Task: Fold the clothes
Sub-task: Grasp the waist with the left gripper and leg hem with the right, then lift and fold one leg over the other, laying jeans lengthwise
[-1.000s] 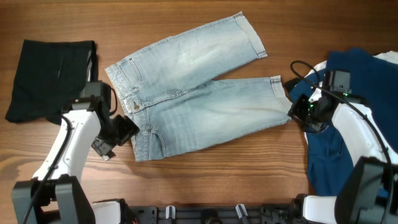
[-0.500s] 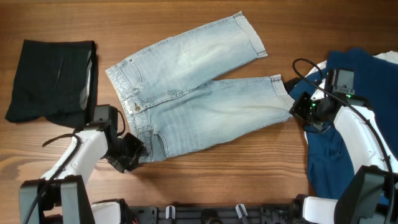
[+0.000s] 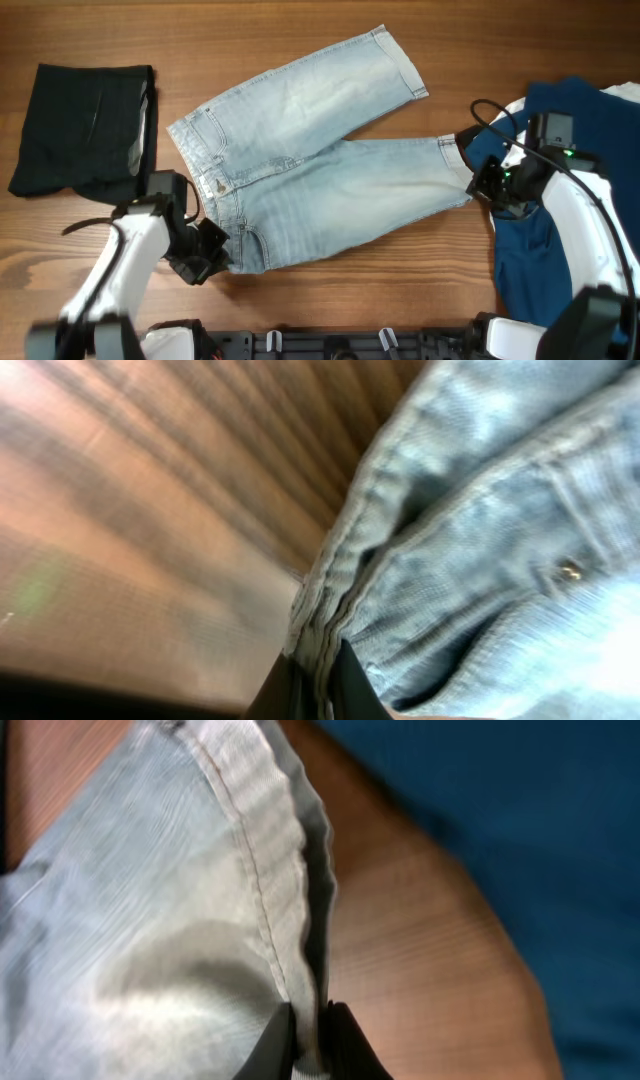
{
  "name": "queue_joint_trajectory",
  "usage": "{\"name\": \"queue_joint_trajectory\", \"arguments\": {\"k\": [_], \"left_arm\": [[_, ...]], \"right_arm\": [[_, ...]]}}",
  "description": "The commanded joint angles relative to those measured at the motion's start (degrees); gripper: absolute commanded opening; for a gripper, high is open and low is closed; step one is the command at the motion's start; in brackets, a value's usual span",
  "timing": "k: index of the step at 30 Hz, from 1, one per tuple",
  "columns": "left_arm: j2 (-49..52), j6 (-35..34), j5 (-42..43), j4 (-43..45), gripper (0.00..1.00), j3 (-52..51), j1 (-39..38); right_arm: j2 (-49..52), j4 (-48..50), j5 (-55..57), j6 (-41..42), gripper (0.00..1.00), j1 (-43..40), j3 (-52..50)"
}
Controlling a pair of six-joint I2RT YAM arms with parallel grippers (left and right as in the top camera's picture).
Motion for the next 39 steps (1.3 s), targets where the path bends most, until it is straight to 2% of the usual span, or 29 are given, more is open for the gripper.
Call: {"name": "queue_joint_trajectory", "arguments": {"k": [1, 6, 9, 11, 16, 21, 25, 31, 32, 33, 34, 35, 36, 39], "left_arm": [[-11.3, 1.5, -2.9, -9.6, 0.04, 5.8, -0.1], [-23.6, 0.6, -7.1, -21.3, 0.04, 10.4, -0.1], [-27.3, -0.2, -11.4, -24.6, 0.04, 12.7, -0.1], [-27.7, -0.7, -14.7, -24.4, 0.04, 13.9, -0.1], [-23.4, -1.7, -18.0, -12.3, 0.04, 14.1, -0.1], [-12.6, -1.7, -19.3, 0.7, 0.04, 14.1, -0.1], [-5.2, -1.7, -22.2, 8.3, 0.04, 14.1, -0.1], [-1.2, -1.7, -27.3, 17.0, 0.04, 14.1, -0.1], [-0.9, -1.7, -27.3, 18.7, 0.08, 14.1, -0.1], [-0.7, -1.7, -27.3, 20.0, 0.12, 14.1, -0.1], [-0.5, -1.7, -27.3, 20.8, 0.12, 14.1, -0.1], [-0.3, -1.7, -27.3, 21.3, 0.12, 14.1, -0.1], [-0.2, -1.7, -27.5, 21.7, 0.14, 14.1, -0.1], [-0.2, -1.7, -29.8, 20.7, 0.16, 14.1, -0.1]], "right_arm": [[-8.7, -6.5, 1.4, -1.3, 0.04, 0.0, 6.4], [-17.4, -12.8, 1.4, 0.6, 0.04, 0.0, 14.3], [-19.0, -11.8, 1.2, 4.6, 0.04, 0.0, 18.1], [-18.6, -7.5, -0.3, 6.5, 0.04, 0.0, 18.6], [-9.0, 6.0, -8.9, 9.4, 0.04, 0.4, 18.6], [4.8, 18.9, -15.2, 9.7, 0.04, 3.5, 18.6], [14.6, 29.0, -15.8, 12.4, 0.04, 6.3, 18.6], [23.7, 40.1, -17.7, 15.4, 0.04, 9.6, 18.6], [24.7, 41.9, -17.7, 15.3, 0.05, 10.0, 18.6], [25.4, 44.3, -17.7, 14.8, 0.30, 10.2, 18.6], [25.7, 46.6, -17.7, 12.8, 0.59, 10.4, 18.6], [25.8, 47.7, -17.5, 10.2, 0.78, 10.4, 18.6], [25.6, 47.7, -17.2, 7.6, 0.85, 10.1, 18.6], [25.3, 42.9, -16.3, 2.6, 0.86, 8.3, 18.6]]}}
